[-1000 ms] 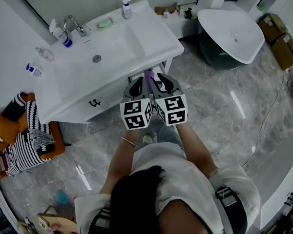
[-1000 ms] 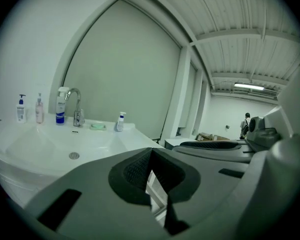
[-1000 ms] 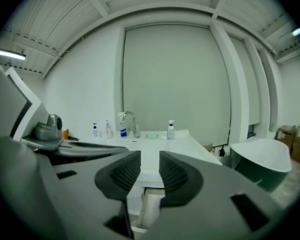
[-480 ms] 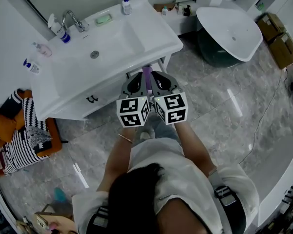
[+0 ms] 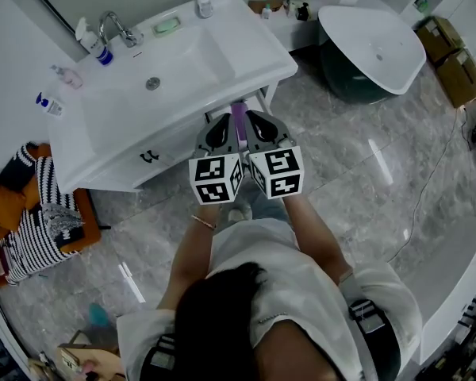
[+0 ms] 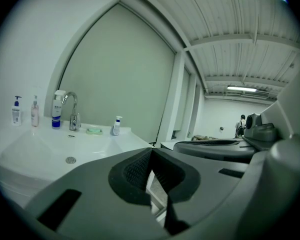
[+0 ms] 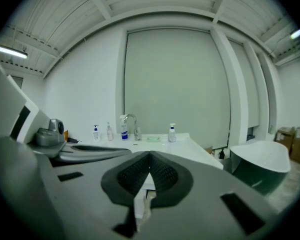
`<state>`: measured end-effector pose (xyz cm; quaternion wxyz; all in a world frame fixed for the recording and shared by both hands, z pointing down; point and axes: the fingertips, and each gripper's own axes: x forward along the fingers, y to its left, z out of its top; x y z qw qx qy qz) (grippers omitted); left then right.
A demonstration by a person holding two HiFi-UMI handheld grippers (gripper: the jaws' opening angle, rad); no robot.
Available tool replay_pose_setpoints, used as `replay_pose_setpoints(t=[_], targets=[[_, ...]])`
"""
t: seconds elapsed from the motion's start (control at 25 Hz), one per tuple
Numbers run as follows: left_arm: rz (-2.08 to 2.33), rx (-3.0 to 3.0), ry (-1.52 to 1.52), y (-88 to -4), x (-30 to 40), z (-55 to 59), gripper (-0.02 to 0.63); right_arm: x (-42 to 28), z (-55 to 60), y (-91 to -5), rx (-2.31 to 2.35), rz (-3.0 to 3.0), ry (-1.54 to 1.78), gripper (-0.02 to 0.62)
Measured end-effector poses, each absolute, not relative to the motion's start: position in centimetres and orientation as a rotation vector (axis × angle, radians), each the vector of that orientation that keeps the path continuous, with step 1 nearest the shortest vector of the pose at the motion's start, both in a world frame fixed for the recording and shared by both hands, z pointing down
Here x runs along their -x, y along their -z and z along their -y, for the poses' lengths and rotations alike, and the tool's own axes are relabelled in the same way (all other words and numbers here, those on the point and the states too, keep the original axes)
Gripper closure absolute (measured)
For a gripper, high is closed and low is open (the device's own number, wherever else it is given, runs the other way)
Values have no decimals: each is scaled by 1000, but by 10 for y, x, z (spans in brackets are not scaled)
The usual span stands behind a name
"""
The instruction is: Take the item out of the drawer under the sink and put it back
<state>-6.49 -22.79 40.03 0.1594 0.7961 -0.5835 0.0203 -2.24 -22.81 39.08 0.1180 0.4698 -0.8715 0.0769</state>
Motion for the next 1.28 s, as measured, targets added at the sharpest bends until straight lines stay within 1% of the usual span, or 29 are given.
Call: replay_pose_setpoints(t=[1.28], targets=[[1665, -2261, -77, -413, 66, 223, 602, 18, 226, -400, -1382, 2549, -248, 578]])
